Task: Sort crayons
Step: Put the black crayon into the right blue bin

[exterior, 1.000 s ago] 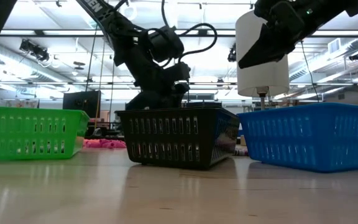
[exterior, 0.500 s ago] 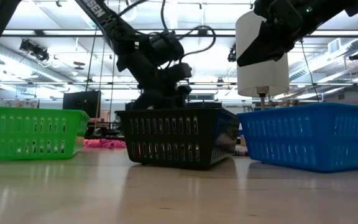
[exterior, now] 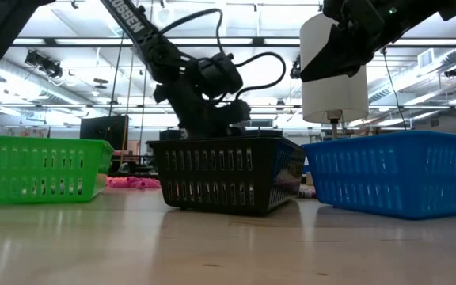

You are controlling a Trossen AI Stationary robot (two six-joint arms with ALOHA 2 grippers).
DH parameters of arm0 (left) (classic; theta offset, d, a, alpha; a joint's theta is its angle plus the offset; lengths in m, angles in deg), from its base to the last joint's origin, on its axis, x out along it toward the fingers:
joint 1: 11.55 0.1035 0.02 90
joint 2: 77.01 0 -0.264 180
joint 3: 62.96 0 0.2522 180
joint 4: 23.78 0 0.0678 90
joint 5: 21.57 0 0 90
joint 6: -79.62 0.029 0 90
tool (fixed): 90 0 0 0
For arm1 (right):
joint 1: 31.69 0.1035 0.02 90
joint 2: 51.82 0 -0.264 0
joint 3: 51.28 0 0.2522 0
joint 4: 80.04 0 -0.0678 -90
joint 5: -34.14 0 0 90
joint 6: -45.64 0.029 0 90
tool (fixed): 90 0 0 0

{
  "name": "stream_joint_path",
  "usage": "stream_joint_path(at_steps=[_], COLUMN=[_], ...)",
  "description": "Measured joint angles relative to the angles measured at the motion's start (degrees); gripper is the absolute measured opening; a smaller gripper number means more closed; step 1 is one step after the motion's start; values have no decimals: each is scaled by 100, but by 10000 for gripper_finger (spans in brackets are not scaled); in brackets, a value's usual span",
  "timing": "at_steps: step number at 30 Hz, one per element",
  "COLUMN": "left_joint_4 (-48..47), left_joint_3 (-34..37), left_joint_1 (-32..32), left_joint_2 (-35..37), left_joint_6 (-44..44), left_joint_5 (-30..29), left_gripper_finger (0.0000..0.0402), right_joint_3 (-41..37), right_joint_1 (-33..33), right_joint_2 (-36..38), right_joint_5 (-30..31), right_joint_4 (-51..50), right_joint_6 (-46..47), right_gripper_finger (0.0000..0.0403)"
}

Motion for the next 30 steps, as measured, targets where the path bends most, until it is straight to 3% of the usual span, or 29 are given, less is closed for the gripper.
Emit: stream_joint_path(at_steps=[5, 19, 30], left_joint_4=[-459, -356, -1142], left_joint_3=[-316, -339, -370], left_joint_1=[-113, 85, 89], left_joint_2=[-93, -211, -194], left_joint_6=[193, 629, 471], left_joint_5=[-214, -269, 184], left_gripper_finger=[116, 116, 116], right_joint_3=[0, 0, 0], right_joint_1=[0, 2, 2], right_joint_2=[0, -2, -2], right_joint_5=[-78, -142, -142], right_joint_4=[-2, 45, 42], right_joint_6=[-2, -26, -44], right_gripper_finger=[92, 92, 92])
